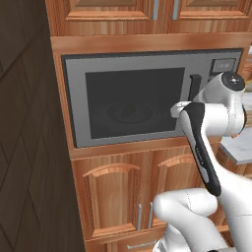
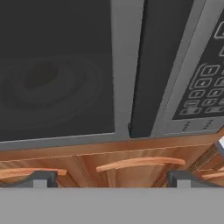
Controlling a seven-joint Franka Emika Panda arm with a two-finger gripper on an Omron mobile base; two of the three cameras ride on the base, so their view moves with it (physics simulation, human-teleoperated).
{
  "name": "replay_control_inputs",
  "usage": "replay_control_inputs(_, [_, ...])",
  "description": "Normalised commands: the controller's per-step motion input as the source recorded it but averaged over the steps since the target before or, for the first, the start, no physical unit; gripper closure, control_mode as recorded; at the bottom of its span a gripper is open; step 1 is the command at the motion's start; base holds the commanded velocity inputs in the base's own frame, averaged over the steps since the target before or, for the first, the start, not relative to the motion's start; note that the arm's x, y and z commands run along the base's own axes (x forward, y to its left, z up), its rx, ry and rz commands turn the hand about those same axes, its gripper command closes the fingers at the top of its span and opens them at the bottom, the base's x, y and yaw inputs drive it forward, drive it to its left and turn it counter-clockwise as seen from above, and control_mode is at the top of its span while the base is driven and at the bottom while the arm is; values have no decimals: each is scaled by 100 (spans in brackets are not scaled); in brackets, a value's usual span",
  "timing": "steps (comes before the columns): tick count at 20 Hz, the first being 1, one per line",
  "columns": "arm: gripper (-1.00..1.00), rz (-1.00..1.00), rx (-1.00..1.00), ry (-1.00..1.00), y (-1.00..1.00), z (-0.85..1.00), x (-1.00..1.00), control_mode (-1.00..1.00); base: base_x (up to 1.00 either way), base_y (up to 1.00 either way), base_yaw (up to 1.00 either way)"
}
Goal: Retrieve the reheated potato from the microwave, then place the potato, cheese, and condiment on the cutting board.
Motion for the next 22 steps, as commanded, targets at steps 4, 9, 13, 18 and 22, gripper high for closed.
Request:
replay_control_inputs(4, [-100, 0, 5, -15, -26, 8, -9, -100, 0, 0, 0])
replay_control_inputs(9, [-100, 0, 4, -16, -21, 9, -2, -100, 0, 0, 0])
replay_control_inputs(13, [-100, 0, 8, -9, -8, 7, 7, -100, 0, 0, 0])
replay_control_inputs(18, [-100, 1, 9, -4, -3, 1, 28, -100, 0, 0, 0])
replay_control_inputs(22, [-100, 2, 4, 0, -9, 5, 31, -100, 0, 0, 0])
